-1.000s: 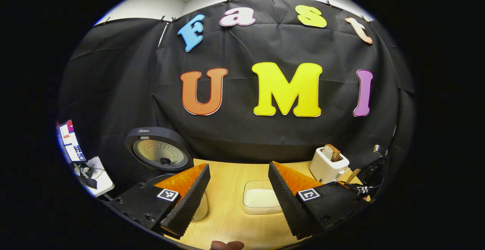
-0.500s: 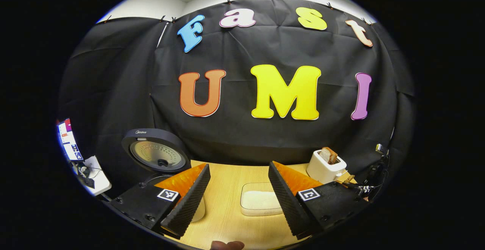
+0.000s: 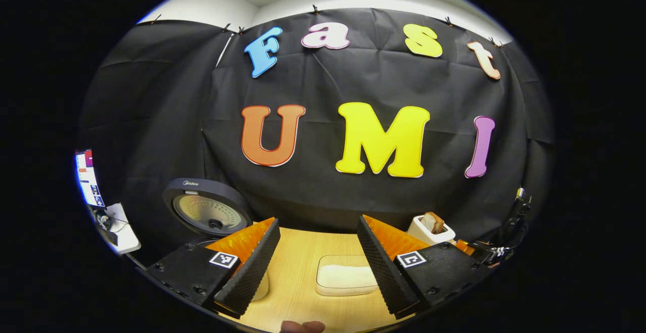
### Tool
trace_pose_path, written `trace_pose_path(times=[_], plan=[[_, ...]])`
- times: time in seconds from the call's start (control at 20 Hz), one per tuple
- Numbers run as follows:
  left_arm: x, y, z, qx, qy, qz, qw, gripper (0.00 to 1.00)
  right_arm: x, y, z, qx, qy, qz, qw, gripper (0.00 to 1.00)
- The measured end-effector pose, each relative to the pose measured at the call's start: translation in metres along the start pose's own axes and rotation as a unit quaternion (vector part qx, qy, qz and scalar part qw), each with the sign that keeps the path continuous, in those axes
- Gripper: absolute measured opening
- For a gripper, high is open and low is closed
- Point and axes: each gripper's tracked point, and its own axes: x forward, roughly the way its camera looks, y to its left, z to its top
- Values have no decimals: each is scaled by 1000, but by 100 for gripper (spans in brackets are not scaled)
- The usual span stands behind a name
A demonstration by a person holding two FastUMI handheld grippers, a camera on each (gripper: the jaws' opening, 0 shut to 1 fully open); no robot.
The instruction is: Close the left gripper, press the button to open the rice cooker; take a wooden spoon from the chopstick holder with the right hand, scoop a spoonful of rice and pour it into the rice cooker, then put the wooden spoon back into the chopstick holder.
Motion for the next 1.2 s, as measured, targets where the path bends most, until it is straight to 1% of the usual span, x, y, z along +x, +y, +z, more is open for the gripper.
trace_pose_path(times=[0.05,0.25,0.3,0.35,0.4,0.45,0.5,0.55,0.6,0.65,0.75,0.8,0.85,0.9,1.05,1.15,1.2], plan=[[0,6,4,-1,-5,6,1000,98,-9,5,9,-5,-8,5,1000,90],[3,44,23,0,-22,37,999,98,-41,30,41,-30,-43,22,998,91],[3,56,28,2,-25,47,999,98,-48,38,47,-35,-50,27,998,95],[4,69,34,4,-28,57,998,98,-55,47,53,-40,-57,34,997,95],[5,84,43,2,-31,68,997,100,-62,56,59,-44,-63,41,996,91],[6,98,52,-1,-37,79,996,98,-67,65,63,-49,-69,49,995,95],[8,110,60,-2,-42,89,995,98,-73,72,67,-54,-75,56,994,95],[9,123,66,-2,-44,99,994,98,-78,79,71,-59,-80,62,993,91],[12,135,73,-2,-43,108,993,100,-84,86,73,-62,-83,67,992,95],[16,147,76,-4,-36,117,992,98,-88,92,76,-62,-85,72,992,95],[26,169,83,-10,-25,129,991,100,-94,100,79,-65,-84,78,991,95],[32,178,82,-9,-16,133,991,98,-97,104,79,-69,-82,81,991,95],[40,186,83,-7,-6,137,991,100,-100,108,80,-73,-83,84,990,91],[47,194,80,-5,5,139,990,98,-103,110,81,-75,-85,86,990,95],[71,213,75,-15,37,132,990,98,-108,115,87,-76,-92,87,989,95],[88,229,67,-17,56,137,989,98,-112,115,89,-79,-92,88,989,95],[95,236,63,-15,66,141,988,98,-112,112,87,-82,-92,85,989,91]])
